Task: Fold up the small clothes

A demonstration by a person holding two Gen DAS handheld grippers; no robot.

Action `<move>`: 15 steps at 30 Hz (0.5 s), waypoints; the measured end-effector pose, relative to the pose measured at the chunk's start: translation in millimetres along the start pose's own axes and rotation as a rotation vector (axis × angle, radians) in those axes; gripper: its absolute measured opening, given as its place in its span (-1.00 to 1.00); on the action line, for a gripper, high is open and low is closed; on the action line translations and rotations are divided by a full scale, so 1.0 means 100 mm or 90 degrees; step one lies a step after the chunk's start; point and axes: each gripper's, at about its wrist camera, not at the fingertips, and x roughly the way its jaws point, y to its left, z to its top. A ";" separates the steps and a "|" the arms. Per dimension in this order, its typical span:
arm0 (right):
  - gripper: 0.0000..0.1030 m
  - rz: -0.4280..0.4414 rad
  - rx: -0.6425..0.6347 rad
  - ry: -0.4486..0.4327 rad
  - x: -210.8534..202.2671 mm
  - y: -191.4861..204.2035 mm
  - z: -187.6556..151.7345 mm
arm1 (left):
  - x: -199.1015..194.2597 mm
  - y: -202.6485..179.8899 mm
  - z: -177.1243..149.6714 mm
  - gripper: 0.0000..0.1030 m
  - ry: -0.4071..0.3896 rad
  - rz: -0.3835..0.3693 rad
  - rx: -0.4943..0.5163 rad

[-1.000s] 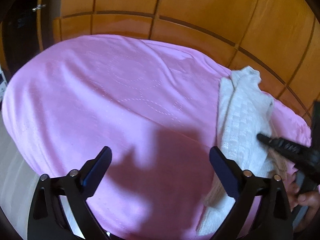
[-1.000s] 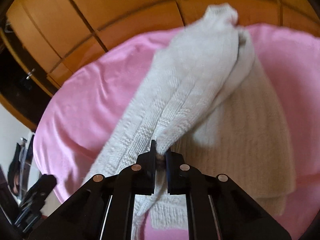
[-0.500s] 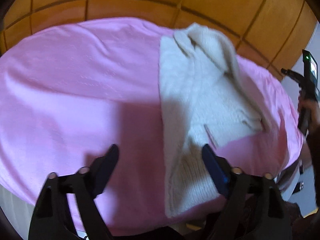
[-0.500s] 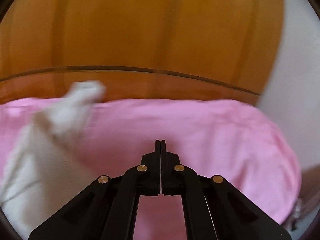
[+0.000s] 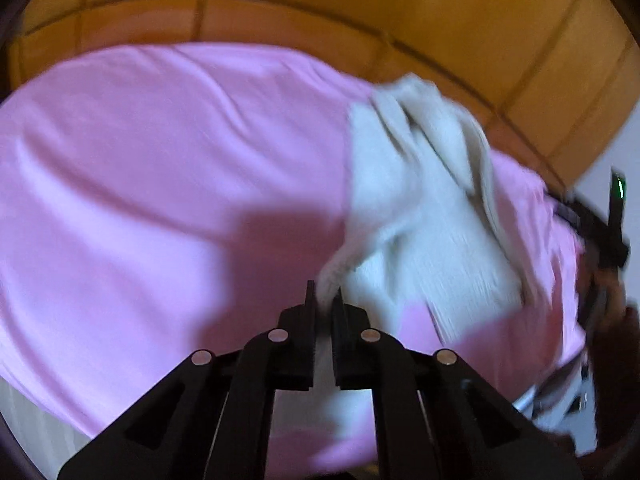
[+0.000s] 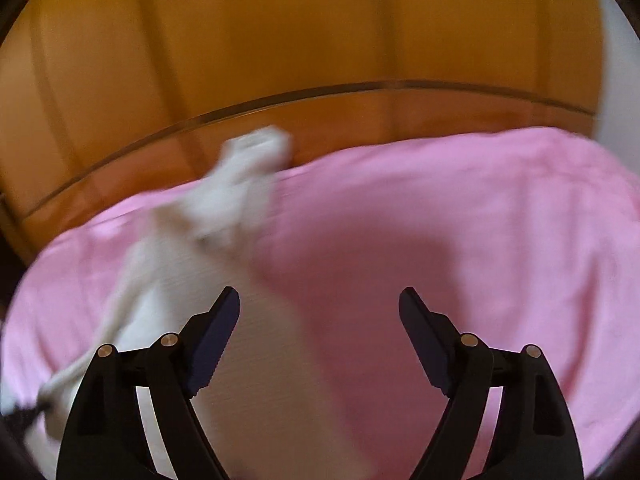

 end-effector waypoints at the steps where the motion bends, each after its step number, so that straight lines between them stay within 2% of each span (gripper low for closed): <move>1: 0.67 0.018 -0.024 0.014 0.04 0.17 -0.06 | -0.05 0.10 0.11 -0.90 -0.015 0.008 -0.016; 3: 0.68 0.034 -0.083 0.040 0.19 0.47 -0.18 | -0.17 0.33 0.41 -0.90 -0.054 0.039 -0.032; 6: 0.68 0.026 -0.131 0.083 0.47 0.70 -0.32 | -0.26 0.65 0.87 -0.91 -0.095 0.097 -0.043; 8: 0.64 0.001 -0.149 0.101 0.62 0.75 -0.38 | -0.26 0.85 1.15 -0.91 -0.112 0.127 -0.061; 9: 0.21 -0.008 -0.159 0.114 0.71 0.78 -0.41 | -0.25 0.96 1.30 -0.91 -0.119 0.143 -0.073; 10: -0.32 -0.013 -0.160 0.128 0.77 0.78 -0.43 | -0.23 1.07 1.46 -0.91 -0.128 0.160 -0.089; 11: -0.47 -0.027 -0.154 0.137 0.81 0.74 -0.41 | -0.20 1.14 1.61 -0.91 -0.133 0.178 -0.096; 12: -0.74 -0.035 -0.140 0.133 0.82 0.67 -0.37 | -0.15 1.18 1.72 -0.90 -0.135 0.198 -0.095; 13: -0.78 -0.041 -0.133 0.125 0.80 0.62 -0.34 | -0.10 1.25 1.85 -0.90 -0.136 0.220 -0.099; 15: -0.78 -0.072 -0.123 0.091 0.68 0.42 -0.19 | 0.03 1.29 2.01 -0.87 -0.129 0.235 -0.102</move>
